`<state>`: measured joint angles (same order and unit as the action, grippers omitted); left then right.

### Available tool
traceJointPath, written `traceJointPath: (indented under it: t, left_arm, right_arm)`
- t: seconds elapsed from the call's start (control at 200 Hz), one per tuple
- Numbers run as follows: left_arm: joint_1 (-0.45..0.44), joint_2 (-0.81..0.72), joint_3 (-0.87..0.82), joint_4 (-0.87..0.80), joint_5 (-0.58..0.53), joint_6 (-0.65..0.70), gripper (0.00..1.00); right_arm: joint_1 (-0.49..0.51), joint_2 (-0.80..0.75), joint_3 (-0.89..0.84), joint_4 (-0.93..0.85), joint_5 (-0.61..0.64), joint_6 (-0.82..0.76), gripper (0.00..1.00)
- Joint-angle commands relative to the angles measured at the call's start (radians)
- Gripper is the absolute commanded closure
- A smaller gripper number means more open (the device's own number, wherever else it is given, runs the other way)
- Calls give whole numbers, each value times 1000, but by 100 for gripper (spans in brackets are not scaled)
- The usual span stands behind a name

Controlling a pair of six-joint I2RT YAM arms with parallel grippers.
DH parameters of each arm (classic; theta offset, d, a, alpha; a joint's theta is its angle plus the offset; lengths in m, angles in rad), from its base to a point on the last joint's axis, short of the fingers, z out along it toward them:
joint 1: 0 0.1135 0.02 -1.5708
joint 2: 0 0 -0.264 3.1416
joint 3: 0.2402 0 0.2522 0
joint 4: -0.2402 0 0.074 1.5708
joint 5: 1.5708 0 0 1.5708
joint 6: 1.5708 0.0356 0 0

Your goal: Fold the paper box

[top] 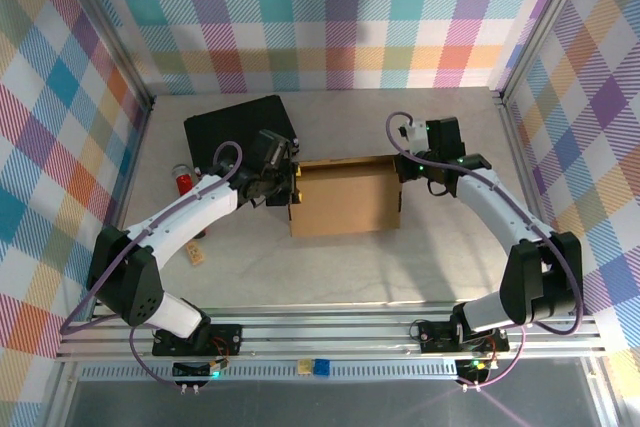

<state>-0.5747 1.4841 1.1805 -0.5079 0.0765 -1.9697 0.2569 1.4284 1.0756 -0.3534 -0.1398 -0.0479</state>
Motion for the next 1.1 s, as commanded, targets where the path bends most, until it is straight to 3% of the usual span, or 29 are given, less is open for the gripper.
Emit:
traceJointPath:
  t: [0.0,0.21,0.265,0.505,0.8,1.095]
  left_arm:
    - [-4,-49,-19,15,-49,-138,53]
    - [-4,-127,66,-66,-124,-69,19]
    - [-4,-135,76,-93,-120,-69,15]
    - [10,-30,120,-132,-17,-117,12]
    - [38,74,158,-112,-51,-122,8]
    - [20,73,145,-117,-46,-88,25]
  right_arm:
    - [7,-32,-12,54,-17,19,100]
    - [7,-31,-17,52,-17,14,100]
    - [7,-29,-17,54,-20,15,100]
    - [8,-35,-17,50,-21,13,100]
    - [8,-45,-31,56,-23,20,100]
    - [8,-46,-34,71,-26,31,100]
